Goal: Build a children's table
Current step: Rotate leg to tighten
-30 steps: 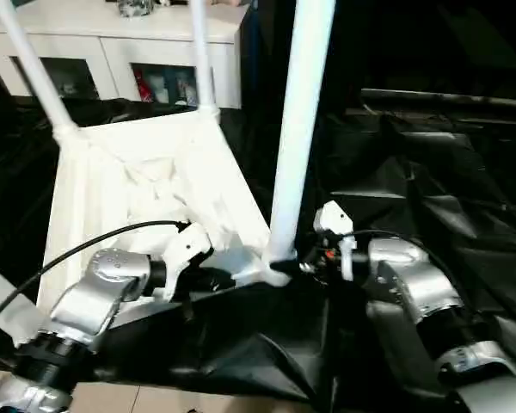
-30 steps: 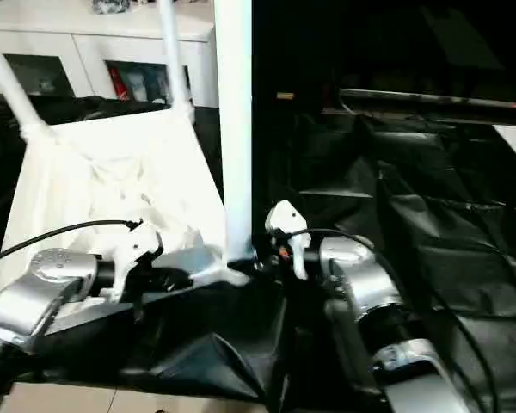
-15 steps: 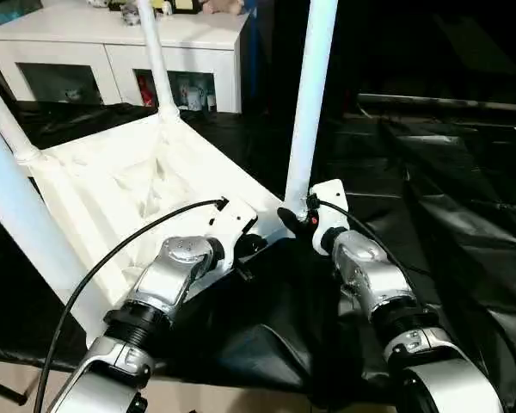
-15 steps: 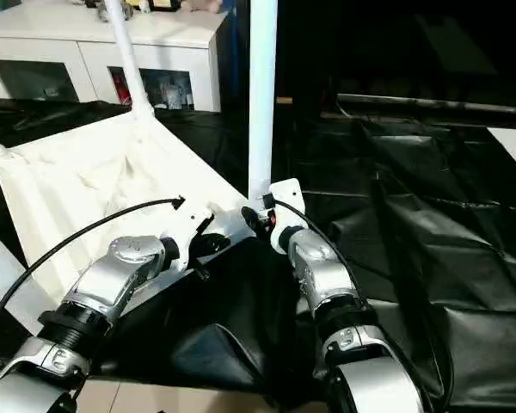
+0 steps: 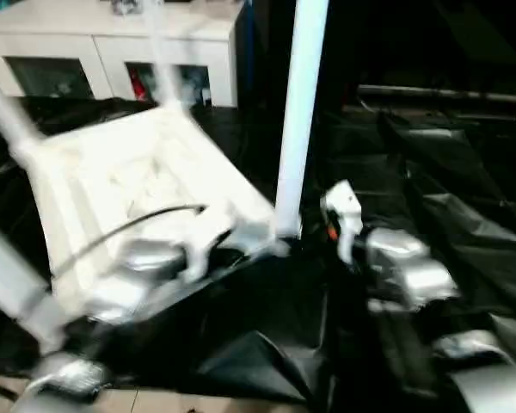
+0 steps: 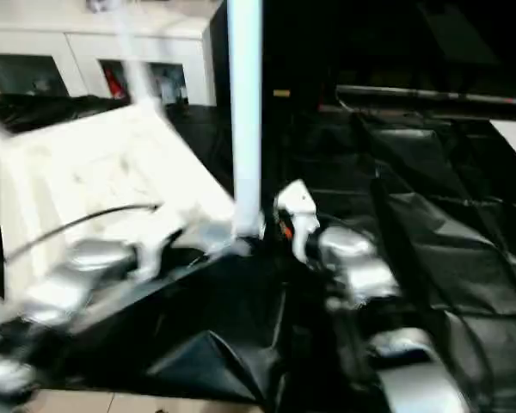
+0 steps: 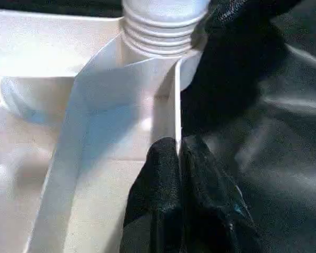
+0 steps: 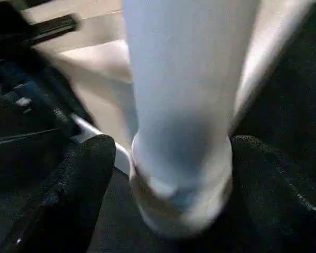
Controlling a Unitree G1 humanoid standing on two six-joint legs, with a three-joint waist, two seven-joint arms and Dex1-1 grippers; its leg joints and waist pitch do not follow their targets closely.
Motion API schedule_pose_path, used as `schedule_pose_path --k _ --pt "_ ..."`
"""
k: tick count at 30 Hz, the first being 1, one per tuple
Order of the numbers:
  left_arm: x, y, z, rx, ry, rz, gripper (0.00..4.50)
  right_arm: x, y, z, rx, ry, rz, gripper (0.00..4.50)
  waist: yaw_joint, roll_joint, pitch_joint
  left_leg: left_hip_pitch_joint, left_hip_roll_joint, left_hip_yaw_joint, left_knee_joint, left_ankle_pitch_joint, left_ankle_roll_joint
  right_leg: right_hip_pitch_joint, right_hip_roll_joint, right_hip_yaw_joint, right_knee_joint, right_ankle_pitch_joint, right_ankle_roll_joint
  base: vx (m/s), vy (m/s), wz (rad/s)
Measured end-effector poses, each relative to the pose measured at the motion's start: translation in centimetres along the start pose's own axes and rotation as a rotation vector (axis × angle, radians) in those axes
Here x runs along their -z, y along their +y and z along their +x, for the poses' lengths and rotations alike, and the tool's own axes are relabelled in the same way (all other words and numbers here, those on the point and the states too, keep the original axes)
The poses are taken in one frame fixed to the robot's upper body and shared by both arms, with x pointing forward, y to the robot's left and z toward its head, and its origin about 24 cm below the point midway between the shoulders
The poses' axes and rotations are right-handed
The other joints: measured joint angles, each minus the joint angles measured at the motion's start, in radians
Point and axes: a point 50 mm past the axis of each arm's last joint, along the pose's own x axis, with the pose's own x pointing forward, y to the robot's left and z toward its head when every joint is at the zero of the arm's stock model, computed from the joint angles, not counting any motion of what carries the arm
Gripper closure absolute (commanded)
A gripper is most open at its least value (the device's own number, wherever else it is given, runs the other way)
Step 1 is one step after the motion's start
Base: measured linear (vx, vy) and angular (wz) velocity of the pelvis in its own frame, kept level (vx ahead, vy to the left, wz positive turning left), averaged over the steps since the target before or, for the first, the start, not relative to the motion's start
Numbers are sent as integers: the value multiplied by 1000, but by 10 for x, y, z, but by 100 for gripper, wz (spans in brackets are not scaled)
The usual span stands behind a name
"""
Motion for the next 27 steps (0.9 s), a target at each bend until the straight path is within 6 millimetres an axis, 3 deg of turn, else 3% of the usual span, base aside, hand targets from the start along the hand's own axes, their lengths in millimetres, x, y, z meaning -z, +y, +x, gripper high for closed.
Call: schedule_pose_path --k 5,13,20,27 --pt "1 -6 -7 71 25 34 450 -5 4 -5 -110 25 -60 73 21 -1 1 -3 0 2 4 -1 1 0 -2 1 0 0 0 0 0 0" --pt "4 -8 -12 83 36 44 450 -1 8 -7 -160 48 -56 100 23 -3 1 -1 1 2 5 -1 0 -1 -1 0 3 0 0 0 0 0" --pt "5 -8 -13 84 39 43 450 -1 8 -7 -169 52 -49 172 23 -4 1 -1 1 2 5 -1 0 -1 -1 1 4 0 0 0 0 0" --pt "6 -9 -10 69 28 26 450 2 9 -7 -163 48 -28 186 23 -6 0 0 1 2 6 -1 0 1 -1 1 5 0 0 0 0 0"
